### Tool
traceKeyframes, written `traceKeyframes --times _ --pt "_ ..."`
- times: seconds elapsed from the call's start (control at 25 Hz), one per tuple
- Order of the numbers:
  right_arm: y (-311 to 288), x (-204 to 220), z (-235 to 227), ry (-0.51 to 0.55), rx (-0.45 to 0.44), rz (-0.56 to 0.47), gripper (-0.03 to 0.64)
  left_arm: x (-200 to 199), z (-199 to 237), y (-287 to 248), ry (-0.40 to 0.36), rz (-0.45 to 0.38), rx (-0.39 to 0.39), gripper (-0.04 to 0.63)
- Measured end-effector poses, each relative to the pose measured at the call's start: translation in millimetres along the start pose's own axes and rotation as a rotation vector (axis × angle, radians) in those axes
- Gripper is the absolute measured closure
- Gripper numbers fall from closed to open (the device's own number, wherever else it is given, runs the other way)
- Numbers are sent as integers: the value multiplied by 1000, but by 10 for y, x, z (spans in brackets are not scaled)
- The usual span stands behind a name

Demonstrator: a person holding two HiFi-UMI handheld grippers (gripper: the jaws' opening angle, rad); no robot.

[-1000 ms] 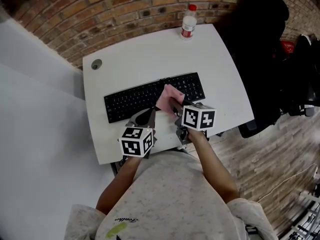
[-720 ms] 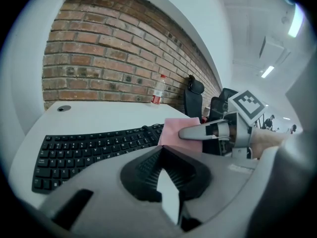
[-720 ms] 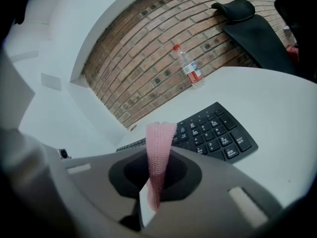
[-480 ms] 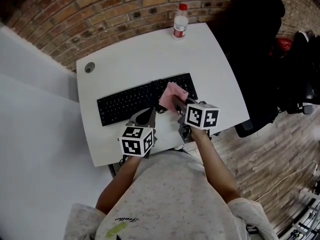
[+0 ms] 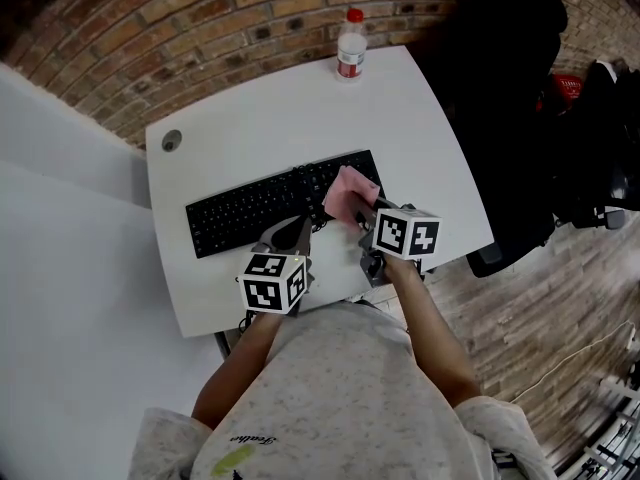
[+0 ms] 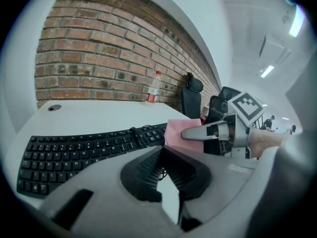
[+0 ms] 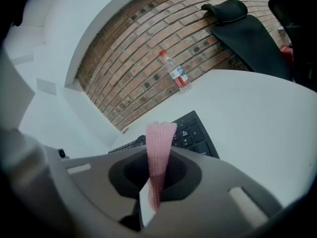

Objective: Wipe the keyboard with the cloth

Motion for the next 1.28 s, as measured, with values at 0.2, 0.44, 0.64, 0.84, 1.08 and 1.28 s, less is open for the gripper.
traceKeyframes --times 0.2,0.44,0.64,0.84,1.08,1.28 --pt "35 -31 -110 -1 18 1 591 -14 -23 -62 1 0 -1 598" --pt "129 -117 -261 -3 52 -16 591 -32 -99 -160 2 0 17 598" --pt "240 -194 -432 9 98 -40 591 -43 -98 -177 -1 -4 29 598" --pt "339 -308 -492 39 126 -61 591 -79 -30 -135 -3 -13 23 598" --pt "320 -506 -138 187 57 -90 591 -211 95 -9 -10 -46 6 598" --pt "208 -652 325 287 -32 -126 591 -388 272 198 -12 -98 -46 598"
Point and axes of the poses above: the fingertips, and each gripper's own axes: y backward along the fingers, z to its left, x out of its underside, the point moved 7 cm from there along y, backward along the fingers, and after that the axes turned 15 degrees about -z, right-handed, at the moved point
